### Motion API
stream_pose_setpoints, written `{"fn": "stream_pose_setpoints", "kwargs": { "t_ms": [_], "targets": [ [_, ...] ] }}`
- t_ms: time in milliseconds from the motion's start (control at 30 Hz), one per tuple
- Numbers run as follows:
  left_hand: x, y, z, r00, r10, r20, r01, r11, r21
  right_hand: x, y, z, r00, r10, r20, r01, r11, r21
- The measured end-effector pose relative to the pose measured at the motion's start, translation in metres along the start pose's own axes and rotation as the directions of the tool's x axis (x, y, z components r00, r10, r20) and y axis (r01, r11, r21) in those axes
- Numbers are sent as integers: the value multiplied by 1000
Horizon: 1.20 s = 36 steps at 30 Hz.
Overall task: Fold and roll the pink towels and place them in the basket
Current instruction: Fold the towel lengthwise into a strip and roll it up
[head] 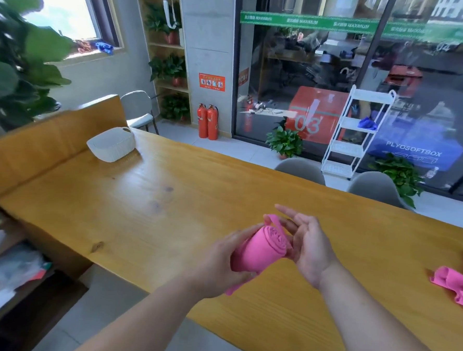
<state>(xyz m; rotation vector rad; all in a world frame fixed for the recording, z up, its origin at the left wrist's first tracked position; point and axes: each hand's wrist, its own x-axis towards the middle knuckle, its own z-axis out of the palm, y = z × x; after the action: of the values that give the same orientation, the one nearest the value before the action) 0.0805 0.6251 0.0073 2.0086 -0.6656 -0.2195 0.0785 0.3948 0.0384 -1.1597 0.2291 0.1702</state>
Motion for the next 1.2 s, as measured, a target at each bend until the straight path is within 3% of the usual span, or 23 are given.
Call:
{"fn": "stream_pose_setpoints", "kwargs": {
  "t_ms": [200, 467, 567, 633, 767, 933, 1100, 1200],
  "targets": [
    [-11, -28, -43, 993, -98, 68, 89, 988, 125, 5, 3, 46, 995, -21, 94, 53, 936, -348],
    [-17, -55, -79, 971, -239, 21, 220, 922, 320, 15, 23, 118, 978, -126, 169, 203, 779, -593],
    [-16, -61, -93, 952, -286, -111, 301, 942, 150, 11, 51, 138, 973, -111, 204, 215, 759, -614],
    [-19, -63, -102, 923, -324, -205, 341, 939, 49, 8, 66, 145, 978, -116, 175, 197, 800, -567],
    [-34, -77, -105, 921, -381, -82, 378, 924, -56, 13, 74, 152, 991, -88, 105, 129, 860, -494],
    [-56, -95, -116, 888, -432, -157, 426, 902, -68, 28, 84, 177, 987, -50, 152, 134, 776, -617],
    [-74, -112, -127, 828, -506, -243, 493, 862, -115, 33, 97, 227, 945, 29, 326, 258, 547, -796],
    [-92, -123, -143, 807, -519, -283, 497, 855, -150, 40, 109, 238, 950, 41, 309, 225, 597, -770]
  ]
}}
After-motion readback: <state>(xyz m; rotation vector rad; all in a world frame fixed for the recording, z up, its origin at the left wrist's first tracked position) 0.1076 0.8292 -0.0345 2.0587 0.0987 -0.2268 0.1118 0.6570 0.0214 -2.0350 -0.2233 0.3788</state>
